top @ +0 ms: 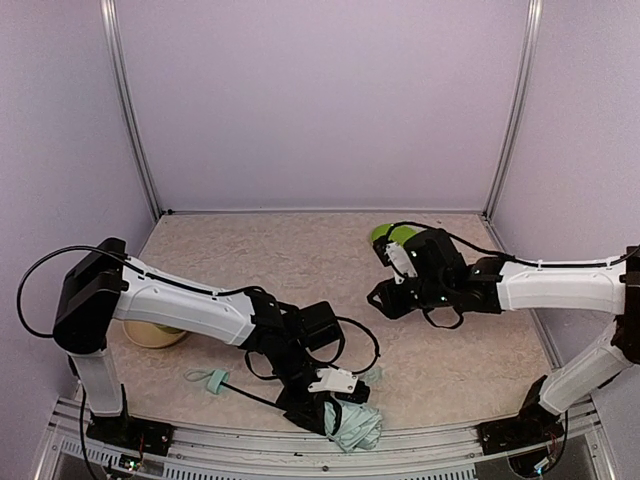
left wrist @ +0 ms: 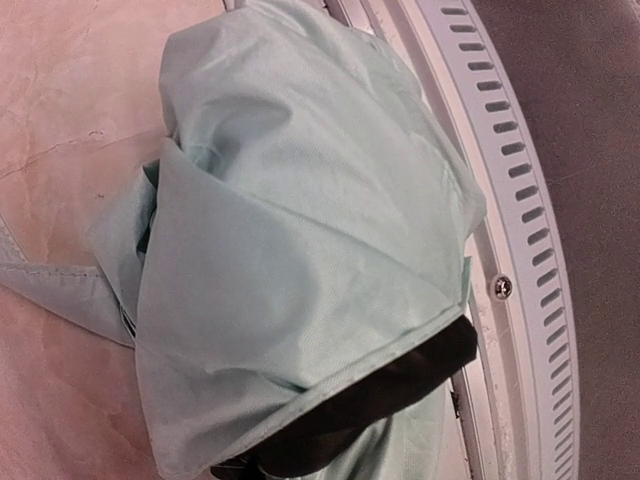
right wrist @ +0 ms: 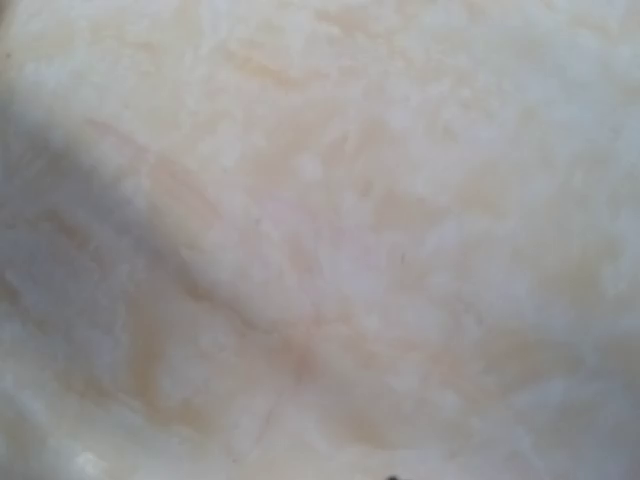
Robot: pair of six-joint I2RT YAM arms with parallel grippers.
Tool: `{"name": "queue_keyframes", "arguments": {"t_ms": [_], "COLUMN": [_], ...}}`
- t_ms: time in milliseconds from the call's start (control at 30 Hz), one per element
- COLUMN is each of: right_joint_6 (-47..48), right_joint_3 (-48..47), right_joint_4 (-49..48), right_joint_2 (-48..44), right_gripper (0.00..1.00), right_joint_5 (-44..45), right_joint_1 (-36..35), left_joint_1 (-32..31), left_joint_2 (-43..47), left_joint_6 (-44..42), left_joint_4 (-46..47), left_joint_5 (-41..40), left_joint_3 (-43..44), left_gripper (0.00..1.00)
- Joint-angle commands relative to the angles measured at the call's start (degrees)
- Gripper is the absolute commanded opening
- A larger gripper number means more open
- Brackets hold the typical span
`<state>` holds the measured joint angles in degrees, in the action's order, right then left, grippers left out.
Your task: Put away the umbrella
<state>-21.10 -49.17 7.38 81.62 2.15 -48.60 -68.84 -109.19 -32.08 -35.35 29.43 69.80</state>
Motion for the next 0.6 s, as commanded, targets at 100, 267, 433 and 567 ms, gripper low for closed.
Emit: {"name": "queue_keyframes", "arguments": {"t_ms": [100,267,433,567], "right_joint_6": [-27.43,-39.78,-47.74,-48.73], "right_joint_3": [-5.05,-6.28,-11.67,-14.83], "right_joint_4": [29.91,31.41,36.32,36.89], "right_joint_2": [-0.31,4.47,9.12,13.85], "right_gripper": [0.5,0.63,0.68,0.7], "right_joint_5": [8.36,7.72,10.03,8.45], "right_joint_1": [-6.53,-11.21,-15.19,-16.35], "left_joint_1": [-2.6,-3.5,-3.67,-3.65], "left_joint_2": [1.91,2.25,1.87,1.74], "left_joint_6": [3.77,4.75,4.4,4.16], "left_joint_4": [3.79,5.21,5.21,5.8], "left_joint_5": [-7.97,-9.29,-9.71,-9.01], "left_joint_3": [-3.51,-4.95,-5.66,-5.57], "left_gripper": [0.0,0.0,0.0,0.0]}}
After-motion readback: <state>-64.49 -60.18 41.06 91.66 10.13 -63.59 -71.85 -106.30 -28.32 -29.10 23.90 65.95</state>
